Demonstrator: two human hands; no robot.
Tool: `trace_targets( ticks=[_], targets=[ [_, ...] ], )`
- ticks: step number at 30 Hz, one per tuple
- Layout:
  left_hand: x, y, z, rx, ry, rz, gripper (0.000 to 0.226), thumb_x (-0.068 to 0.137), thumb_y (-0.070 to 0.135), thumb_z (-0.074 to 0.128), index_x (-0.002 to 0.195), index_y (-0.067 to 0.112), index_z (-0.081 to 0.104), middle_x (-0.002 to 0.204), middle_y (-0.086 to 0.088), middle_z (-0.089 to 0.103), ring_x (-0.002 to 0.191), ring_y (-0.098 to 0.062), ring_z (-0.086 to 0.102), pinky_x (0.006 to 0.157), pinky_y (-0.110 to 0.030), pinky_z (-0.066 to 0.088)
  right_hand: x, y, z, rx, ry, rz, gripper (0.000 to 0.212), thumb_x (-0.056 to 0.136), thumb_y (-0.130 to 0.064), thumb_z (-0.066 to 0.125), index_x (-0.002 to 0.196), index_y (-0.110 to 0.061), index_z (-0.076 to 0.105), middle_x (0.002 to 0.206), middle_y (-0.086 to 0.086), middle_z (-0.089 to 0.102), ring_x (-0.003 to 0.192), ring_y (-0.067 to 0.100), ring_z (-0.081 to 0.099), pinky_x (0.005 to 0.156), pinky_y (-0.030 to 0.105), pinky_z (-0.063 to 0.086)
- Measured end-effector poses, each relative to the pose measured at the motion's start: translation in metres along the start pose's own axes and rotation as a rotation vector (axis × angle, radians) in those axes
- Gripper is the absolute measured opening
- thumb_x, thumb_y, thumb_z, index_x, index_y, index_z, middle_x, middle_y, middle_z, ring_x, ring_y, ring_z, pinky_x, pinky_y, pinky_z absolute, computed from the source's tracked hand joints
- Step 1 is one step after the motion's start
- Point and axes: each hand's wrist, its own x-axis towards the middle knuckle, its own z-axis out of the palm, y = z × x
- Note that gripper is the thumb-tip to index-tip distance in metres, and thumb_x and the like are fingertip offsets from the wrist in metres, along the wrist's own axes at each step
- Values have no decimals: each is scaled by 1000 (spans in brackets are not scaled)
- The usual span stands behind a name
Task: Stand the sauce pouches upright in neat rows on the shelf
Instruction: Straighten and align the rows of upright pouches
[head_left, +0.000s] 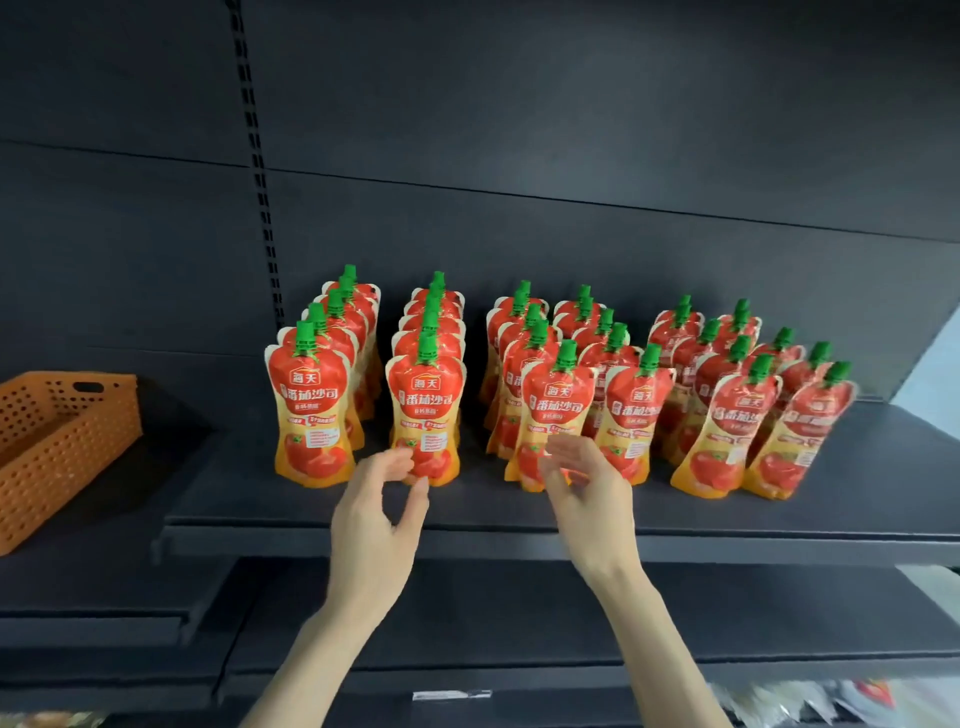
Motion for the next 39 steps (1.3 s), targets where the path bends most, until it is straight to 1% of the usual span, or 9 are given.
trace_targets(
  ticks=[2,9,18,22,24,27,30,35,39],
  targets=[
    [0,29,15,-75,-46,5,26,84,11,66,106,20,58,96,13,64,94,3,60,81,-5,44,2,2,-28,-22,-7,-34,21,93,-20,55,113,-19,61,104,-11,65,95,-1,57,74,3,42],
    [16,89,57,-76,-36,64,17,85,19,64,102,21,60,91,15,64,91,2,60,77,-7,47,31,12,-88,-28,-48,-69,18,93,-19,56,109,-20,62,101,-10,66,93,0,59,69,4,43],
    [133,118,90,43,3,133,13,88,15,62,101,15,61,85,17,57,80,7,54,68,-1,42,135,-9,-103,-32,-62,-243,13,92,-15,56,102,-15,64,92,-11,65,87,-4,58,72,4,44],
    [195,107,112,125,-141,84,16,88,19,62,103,14,61,93,5,63,80,-1,56,66,-6,39,191,-10,-93,-84,-101,-262,11,91,-18,57,100,-16,64,87,-12,62,82,-7,56,69,1,41],
    [224,99,122,168,-241,35,18,87,22,63,104,15,61,96,2,64,86,-9,59,72,-13,42,216,-9,-86,-100,-130,-230,11,91,-17,57,99,-15,64,86,-10,63,79,-4,56,70,4,43],
    [261,82,136,253,-390,-24,22,86,25,64,107,16,60,100,1,63,95,-15,61,84,-24,45,251,-5,-73,-113,-134,-180,13,89,-16,60,100,-11,66,87,-4,64,80,6,59,76,14,45],
    [289,71,149,324,-505,-66,28,87,27,64,111,15,59,109,-1,64,98,-15,59,83,-25,42,277,3,-63,-114,-141,-122,16,88,-17,61,102,-11,66,90,-2,64,84,9,59,73,13,42],
    [318,59,171,366,-600,-159,40,85,32,66,119,11,58,120,-5,60,111,-20,56,91,-28,42,314,16,-51,-183,-186,-47,28,88,-20,62,114,-8,62,109,6,66,101,17,61,90,24,45],
    [321,48,194,252,-604,-294,48,84,31,67,124,7,55,124,-8,57,113,-21,54,91,-28,41,334,31,-42,-249,-244,24,41,88,-21,62,125,-5,56,124,10,61,115,24,56,99,30,43]
  ],
)
